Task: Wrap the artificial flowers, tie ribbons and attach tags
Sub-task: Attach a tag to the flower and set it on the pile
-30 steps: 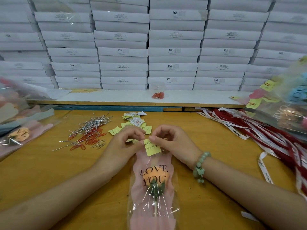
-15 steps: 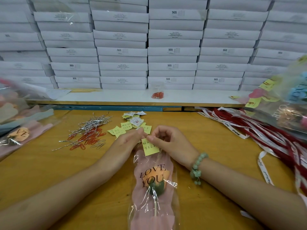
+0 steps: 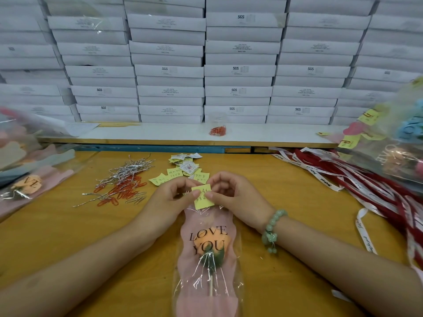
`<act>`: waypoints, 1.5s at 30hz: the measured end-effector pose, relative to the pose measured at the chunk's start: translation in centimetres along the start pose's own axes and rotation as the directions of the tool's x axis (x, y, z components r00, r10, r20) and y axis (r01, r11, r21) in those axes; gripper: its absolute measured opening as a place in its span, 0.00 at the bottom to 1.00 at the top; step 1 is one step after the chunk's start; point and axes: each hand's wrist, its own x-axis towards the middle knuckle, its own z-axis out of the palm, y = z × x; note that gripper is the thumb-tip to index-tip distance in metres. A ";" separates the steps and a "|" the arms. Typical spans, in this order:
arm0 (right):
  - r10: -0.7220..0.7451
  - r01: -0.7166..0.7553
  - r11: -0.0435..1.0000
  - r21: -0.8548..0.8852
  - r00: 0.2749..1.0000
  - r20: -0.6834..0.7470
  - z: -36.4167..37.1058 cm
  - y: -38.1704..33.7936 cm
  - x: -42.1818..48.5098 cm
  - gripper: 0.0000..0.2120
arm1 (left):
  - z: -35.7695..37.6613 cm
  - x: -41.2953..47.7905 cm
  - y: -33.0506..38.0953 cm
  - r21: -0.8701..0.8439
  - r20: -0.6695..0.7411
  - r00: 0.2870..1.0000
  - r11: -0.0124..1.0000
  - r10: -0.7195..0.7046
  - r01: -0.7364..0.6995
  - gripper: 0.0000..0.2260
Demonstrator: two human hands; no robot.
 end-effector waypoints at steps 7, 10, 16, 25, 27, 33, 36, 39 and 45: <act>-0.014 0.013 1.000 0.021 0.998 0.055 -0.1 -0.1 -0.1 0.12 | 0.0 -0.3 0.3 -0.028 0.004 1.000 1.000 -0.001 0.001 0.03; 0.008 -0.009 0.999 0.043 1.000 0.022 0.0 -0.2 -0.1 0.05 | 0.1 -0.5 0.7 0.012 0.027 0.999 1.000 0.028 -0.029 0.02; 0.010 -0.008 0.999 0.040 1.000 -0.027 -0.2 -0.1 0.0 0.02 | 0.1 -0.6 0.7 0.003 0.011 1.000 1.000 0.010 -0.010 0.02; 0.005 -0.005 0.997 0.074 1.000 -0.003 -0.3 0.1 -0.1 0.04 | -0.1 -0.6 1.3 0.083 -0.088 0.990 0.991 0.109 -0.102 0.03; 0.008 -0.008 0.998 0.067 1.000 -0.005 -0.4 0.2 0.0 0.04 | -0.7 -0.2 1.8 0.156 -0.184 0.966 0.976 0.180 -0.152 0.06; 0.025 -0.025 0.997 0.073 1.000 0.006 -0.4 0.5 0.2 0.06 | -5.6 2.5 2.9 0.132 -0.418 0.891 0.982 0.179 -0.136 0.13; 0.024 -0.024 0.997 0.075 1.000 0.011 -0.4 0.5 0.3 0.06 | -8.8 3.4 1.8 0.342 -0.322 0.936 0.939 0.142 -0.024 0.13; 0.026 -0.028 0.996 0.081 1.000 0.017 -0.4 0.6 0.3 0.06 | -10.6 3.3 0.2 0.684 -0.107 0.989 0.729 0.099 0.001 0.09; 0.021 -0.022 0.997 0.071 1.000 0.019 -0.4 0.7 0.3 0.05 | -10.1 3.0 -1.6 0.860 0.126 0.985 0.483 0.115 -0.166 0.08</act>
